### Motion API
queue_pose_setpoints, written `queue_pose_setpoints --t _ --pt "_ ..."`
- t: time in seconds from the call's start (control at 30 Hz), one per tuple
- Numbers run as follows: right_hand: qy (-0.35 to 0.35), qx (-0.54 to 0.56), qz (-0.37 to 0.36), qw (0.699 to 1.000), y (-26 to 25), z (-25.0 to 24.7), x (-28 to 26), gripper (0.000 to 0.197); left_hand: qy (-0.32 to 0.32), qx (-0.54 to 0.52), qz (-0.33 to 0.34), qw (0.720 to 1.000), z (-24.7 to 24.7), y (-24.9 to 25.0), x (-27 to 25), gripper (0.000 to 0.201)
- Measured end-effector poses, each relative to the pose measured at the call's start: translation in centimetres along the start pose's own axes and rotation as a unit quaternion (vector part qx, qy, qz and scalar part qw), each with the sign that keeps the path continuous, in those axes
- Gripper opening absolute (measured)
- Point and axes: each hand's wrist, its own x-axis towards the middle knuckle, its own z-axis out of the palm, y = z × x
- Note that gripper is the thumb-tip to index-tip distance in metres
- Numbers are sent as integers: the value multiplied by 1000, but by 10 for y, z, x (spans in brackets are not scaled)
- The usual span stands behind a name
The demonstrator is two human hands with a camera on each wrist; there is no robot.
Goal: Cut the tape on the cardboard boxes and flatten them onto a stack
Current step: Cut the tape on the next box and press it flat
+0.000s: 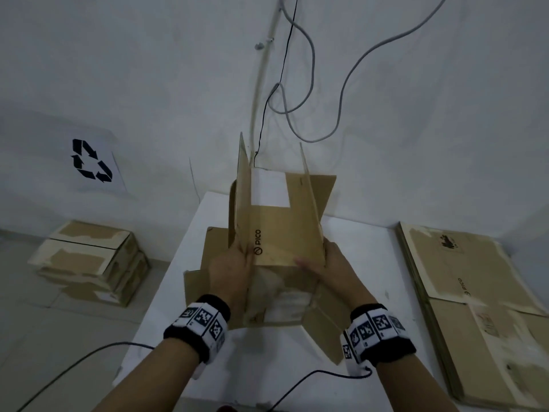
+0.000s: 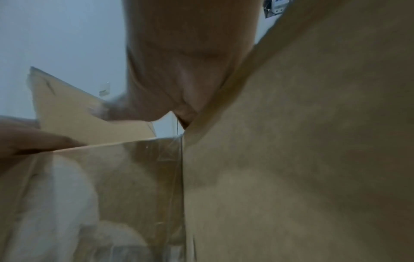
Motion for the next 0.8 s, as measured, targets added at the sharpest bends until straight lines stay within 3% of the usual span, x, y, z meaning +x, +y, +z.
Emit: queue_pose_setpoints --t 0.07,0.13,0.2,0.33,0.57,0.67,0.73,0.8 --pt "69 -38 6 997 4 2 5 53 -10 19 -4 1000 3 -3 6 41" --pt "88 -63 30 994 5 1 13 39 -14 30 2 999 6 -7 14 32" --pt "84 -96 41 991 2 1 24 39 -12 -5 3 1000 7 -8 24 22" --pt "81 -131 51 987 -2 3 52 41 -20 -5 -23 1000 8 -9 51 27" --pt "57 -30 164 984 23 25 79 36 -59 112 -65 990 45 -43 76 52" --pt "60 -78 162 982 31 41 73 21 -51 160 -128 977 69 -72 69 60" --pt "90 -74 142 983 40 52 68 29 -47 134 -145 979 85 -93 63 54" --pt "106 -43 109 987 54 61 63 24 -49 75 -149 985 95 -109 60 46"
